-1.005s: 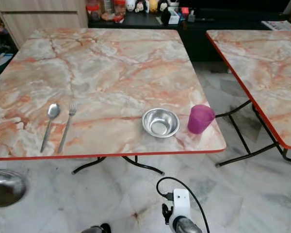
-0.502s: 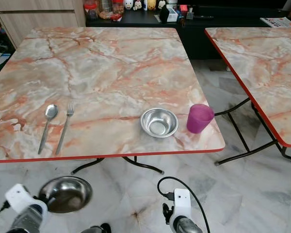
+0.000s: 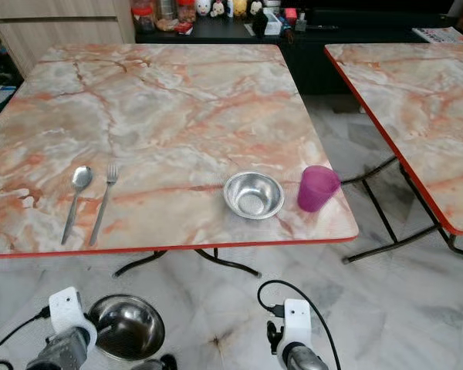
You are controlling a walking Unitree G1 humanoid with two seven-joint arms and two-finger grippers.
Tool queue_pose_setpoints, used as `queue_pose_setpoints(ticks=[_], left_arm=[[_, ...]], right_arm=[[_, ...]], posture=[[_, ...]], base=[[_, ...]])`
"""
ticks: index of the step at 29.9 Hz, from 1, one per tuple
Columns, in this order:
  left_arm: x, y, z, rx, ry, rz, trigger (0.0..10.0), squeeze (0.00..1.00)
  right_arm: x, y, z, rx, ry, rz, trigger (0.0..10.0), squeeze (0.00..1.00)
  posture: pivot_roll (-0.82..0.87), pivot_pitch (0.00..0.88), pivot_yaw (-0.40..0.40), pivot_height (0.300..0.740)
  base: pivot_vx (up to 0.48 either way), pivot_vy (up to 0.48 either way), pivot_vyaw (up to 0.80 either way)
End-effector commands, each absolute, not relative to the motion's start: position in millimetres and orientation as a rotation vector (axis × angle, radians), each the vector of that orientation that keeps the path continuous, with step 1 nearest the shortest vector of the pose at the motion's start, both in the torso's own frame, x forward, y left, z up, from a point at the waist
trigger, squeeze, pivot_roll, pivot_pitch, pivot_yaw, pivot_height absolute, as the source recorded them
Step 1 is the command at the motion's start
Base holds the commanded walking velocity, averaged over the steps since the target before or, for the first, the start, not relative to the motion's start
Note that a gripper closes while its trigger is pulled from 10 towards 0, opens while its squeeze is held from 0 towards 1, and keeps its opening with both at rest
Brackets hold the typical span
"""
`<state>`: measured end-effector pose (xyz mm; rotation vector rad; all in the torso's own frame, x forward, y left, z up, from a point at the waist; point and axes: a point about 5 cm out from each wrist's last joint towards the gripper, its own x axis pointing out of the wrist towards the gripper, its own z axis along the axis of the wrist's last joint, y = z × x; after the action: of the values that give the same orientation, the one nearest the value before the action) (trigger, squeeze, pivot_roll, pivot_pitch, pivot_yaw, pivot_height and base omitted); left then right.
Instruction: Setting the table
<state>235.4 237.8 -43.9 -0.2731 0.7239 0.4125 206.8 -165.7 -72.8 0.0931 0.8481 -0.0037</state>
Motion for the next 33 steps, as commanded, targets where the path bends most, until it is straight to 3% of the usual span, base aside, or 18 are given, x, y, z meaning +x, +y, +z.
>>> queue_pose_setpoints(ticks=[1, 18, 26, 29, 33], left_arm=[[226.1, 234.9, -51.5, -0.275, 0.77, 0.414, 10.0, 0.0], [217.5, 236.4, -56.6, -0.267, 0.801, 0.407, 10.0, 0.0], [218.2, 235.5, -56.1, -0.279, 0.786, 0.407, 10.0, 0.0], [229.2, 234.2, -48.3, -0.453, 0.671, 0.419, 10.0, 0.0], [233.8, 233.0, -45.2, -0.442, 0.652, 0.399, 10.0, 0.0]], right_arm=[[204.4, -168.7, -74.0, 0.11, 0.854, -0.023, 10.0, 0.0], [203.5, -166.4, -74.5, 0.114, 0.858, 0.002, 10.0, 0.0], [202.6, -167.0, -74.8, 0.079, 0.86, 0.027, 10.0, 0.0], [202.5, -167.4, -74.8, 0.092, 0.856, 0.021, 10.0, 0.0], [202.2, -168.1, -75.0, 0.108, 0.86, 0.006, 10.0, 0.0]], posture=[[0.09, 0.11, -0.017, 0.731], [0.08, 0.085, -0.014, 0.731], [0.08, 0.078, -0.016, 0.731], [0.08, 0.082, -0.02, 0.731], [0.08, 0.095, -0.022, 0.731]], base=[[0.0, -0.431, 0.0], [0.0, -0.41, 0.0], [0.248, -0.405, 0.0], [0.251, -0.393, 0.62], [0.248, -0.373, 0.0]])
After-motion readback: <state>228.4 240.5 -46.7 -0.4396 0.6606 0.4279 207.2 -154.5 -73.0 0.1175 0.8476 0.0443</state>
